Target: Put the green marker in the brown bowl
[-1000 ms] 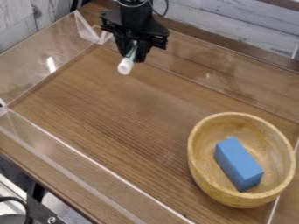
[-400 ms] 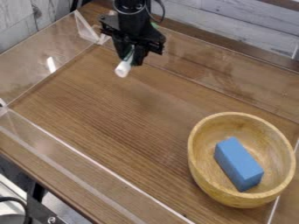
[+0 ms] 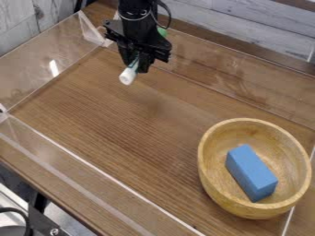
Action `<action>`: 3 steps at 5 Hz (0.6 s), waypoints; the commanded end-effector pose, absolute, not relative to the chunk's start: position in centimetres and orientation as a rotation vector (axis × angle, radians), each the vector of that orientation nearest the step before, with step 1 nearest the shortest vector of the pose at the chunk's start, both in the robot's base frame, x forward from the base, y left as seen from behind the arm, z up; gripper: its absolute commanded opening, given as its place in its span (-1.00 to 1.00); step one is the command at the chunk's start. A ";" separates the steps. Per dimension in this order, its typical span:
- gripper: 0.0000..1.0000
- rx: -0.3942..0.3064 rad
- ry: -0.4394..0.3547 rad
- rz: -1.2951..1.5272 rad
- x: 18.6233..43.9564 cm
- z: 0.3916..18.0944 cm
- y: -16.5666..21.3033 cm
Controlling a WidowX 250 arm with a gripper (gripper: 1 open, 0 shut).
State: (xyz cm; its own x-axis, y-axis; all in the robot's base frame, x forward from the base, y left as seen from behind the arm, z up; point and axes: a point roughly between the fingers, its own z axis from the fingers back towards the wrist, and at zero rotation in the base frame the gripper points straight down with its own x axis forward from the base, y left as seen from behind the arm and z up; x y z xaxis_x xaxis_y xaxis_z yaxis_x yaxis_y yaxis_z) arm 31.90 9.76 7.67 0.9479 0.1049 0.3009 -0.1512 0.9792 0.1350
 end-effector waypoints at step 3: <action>-1.00 0.164 -0.399 0.121 31.2 10.6 8.2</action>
